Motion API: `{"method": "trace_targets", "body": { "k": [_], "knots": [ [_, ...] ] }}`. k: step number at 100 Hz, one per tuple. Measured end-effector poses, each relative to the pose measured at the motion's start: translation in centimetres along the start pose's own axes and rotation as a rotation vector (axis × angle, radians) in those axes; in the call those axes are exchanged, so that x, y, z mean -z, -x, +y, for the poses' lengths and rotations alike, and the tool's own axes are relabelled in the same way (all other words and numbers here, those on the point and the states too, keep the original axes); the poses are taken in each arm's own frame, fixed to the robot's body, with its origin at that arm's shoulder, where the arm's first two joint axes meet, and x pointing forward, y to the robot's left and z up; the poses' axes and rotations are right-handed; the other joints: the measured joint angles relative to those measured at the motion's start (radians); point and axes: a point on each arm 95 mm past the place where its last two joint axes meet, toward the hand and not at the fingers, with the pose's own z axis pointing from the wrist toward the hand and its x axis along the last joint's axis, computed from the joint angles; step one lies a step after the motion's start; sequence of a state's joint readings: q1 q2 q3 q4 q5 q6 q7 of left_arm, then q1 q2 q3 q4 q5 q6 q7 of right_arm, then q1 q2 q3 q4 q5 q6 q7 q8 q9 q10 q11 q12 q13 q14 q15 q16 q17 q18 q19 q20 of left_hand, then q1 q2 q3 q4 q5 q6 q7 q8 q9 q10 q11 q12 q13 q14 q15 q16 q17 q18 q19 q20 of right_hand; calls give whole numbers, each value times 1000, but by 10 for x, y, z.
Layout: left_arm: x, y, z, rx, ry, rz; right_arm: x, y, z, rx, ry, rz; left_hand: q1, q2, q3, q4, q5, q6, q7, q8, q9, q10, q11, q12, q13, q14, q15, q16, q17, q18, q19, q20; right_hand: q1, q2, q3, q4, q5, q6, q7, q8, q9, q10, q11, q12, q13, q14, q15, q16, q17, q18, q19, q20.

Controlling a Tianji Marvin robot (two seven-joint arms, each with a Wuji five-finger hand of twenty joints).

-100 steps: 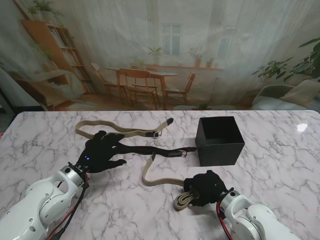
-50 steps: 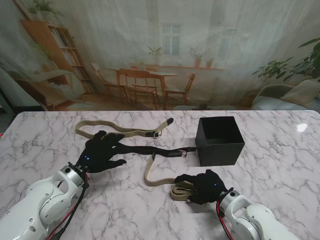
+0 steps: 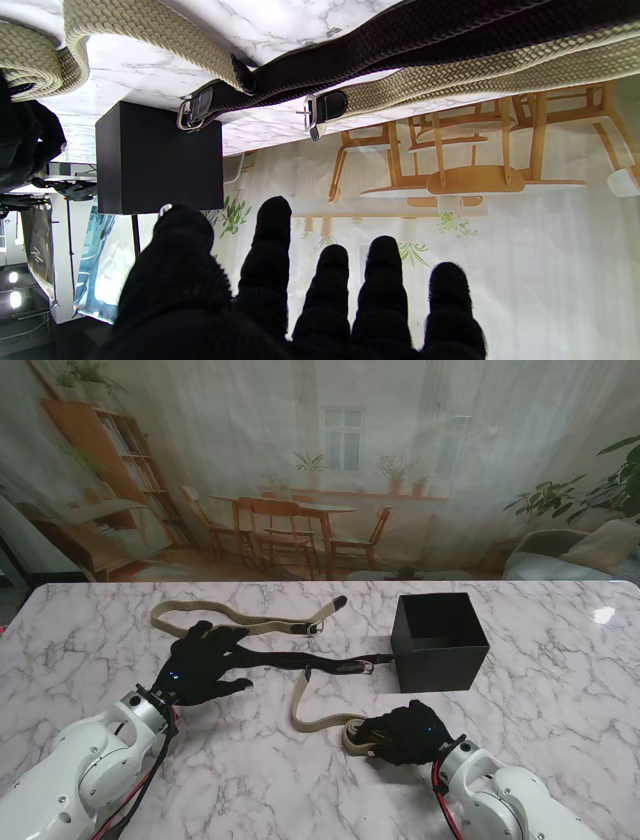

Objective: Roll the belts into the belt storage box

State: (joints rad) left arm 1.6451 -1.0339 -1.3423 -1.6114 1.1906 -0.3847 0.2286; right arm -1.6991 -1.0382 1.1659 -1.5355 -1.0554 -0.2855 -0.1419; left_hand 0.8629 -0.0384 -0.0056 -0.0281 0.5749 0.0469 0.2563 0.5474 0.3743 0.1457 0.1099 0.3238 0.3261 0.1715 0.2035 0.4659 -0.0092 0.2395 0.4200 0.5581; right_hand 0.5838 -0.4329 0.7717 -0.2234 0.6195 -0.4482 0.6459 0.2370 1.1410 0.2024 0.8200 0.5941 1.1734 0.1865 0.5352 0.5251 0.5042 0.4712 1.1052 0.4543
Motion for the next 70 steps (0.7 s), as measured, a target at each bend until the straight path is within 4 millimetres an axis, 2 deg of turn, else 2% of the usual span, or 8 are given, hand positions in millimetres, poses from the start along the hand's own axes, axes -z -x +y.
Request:
{"method": "trace_targets", "body": {
  "k": [6, 11, 17, 24, 31, 38, 53, 70],
  "knots": [
    [0, 0, 0, 0, -1, 0, 0, 0, 0, -4, 4, -1, 0, 0, 0, 0, 0, 0, 0, 0, 0, 0, 0, 0, 0, 0, 0, 0, 0, 0, 0, 0, 0, 11, -1, 0, -34, 1, 0, 3, 0, 0, 2, 0, 0, 0, 2, 0, 0, 0, -2, 4],
    [0, 0, 0, 0, -2, 0, 0, 0, -1, -11, 8, -3, 0, 0, 0, 0, 0, 0, 0, 0, 0, 0, 0, 0, 0, 0, 0, 0, 0, 0, -1, 0, 0, 20, -1, 0, -140, 2, 13, 14, -1, 0, 2, 0, -7, 0, 21, 0, 0, 0, -2, 7],
    [0, 0, 0, 0, -4, 0, 0, 0, -2, -15, 13, -6, 0, 0, 0, 0, 0, 0, 0, 0, 0, 0, 0, 0, 0, 0, 0, 0, 0, 0, -1, 0, 0, 23, -1, 0, -309, 3, -65, -1, -1, 0, 4, 0, -6, 0, 24, 4, 4, 0, -2, 9],
    [0, 0, 0, 0, -6, 0, 0, 0, -2, -16, 16, -11, 0, 0, 0, 0, 0, 0, 0, 0, 0, 0, 0, 0, 0, 0, 0, 0, 0, 0, -9, 0, 0, 30, -2, 0, -420, 31, -105, -24, -1, 0, 4, 0, -5, 0, 32, 10, 19, 0, 1, 15],
    [0, 0, 0, 0, -7, 0, 0, 0, -2, -15, 16, -19, 0, 0, 0, 0, 0, 0, 0, 0, 0, 0, 0, 0, 0, 0, 0, 0, 0, 0, -10, 0, 0, 30, -2, 0, -456, 47, -120, -39, -1, 0, 5, -7, -6, 0, 43, 10, 36, 1, 7, 18],
    [0, 0, 0, 0, -8, 0, -1, -1, -2, -16, 11, -24, 0, 0, 0, 0, 0, 0, 0, 0, 0, 0, 0, 0, 0, 0, 0, 0, 0, 0, -10, 0, 0, 39, -2, 0, -434, 47, -127, -76, 0, 0, 5, -24, -6, 0, 45, 10, 55, 14, 10, 18],
    [0, 0, 0, 0, -7, 0, -4, -1, 1, -14, -20, -11, 0, 0, 0, 0, 0, 0, 0, 0, 0, 0, 0, 0, 0, 0, 0, 0, 0, 0, -10, 0, 23, 73, -12, 0, -229, 28, -150, -105, -2, 16, 5, -23, -8, 17, 46, 12, 42, 51, 6, 11],
    [0, 0, 0, 0, -8, 0, -3, -2, 1, -53, -24, 18, 0, 0, 0, 0, 0, 0, 0, 0, 0, 0, 0, 0, 0, 0, 0, 0, 0, 0, -10, 0, 50, 73, -24, 0, -69, -17, -85, -57, -26, 32, 5, 1, -9, 31, 46, 14, 3, 72, -22, 11]
  ]
}}
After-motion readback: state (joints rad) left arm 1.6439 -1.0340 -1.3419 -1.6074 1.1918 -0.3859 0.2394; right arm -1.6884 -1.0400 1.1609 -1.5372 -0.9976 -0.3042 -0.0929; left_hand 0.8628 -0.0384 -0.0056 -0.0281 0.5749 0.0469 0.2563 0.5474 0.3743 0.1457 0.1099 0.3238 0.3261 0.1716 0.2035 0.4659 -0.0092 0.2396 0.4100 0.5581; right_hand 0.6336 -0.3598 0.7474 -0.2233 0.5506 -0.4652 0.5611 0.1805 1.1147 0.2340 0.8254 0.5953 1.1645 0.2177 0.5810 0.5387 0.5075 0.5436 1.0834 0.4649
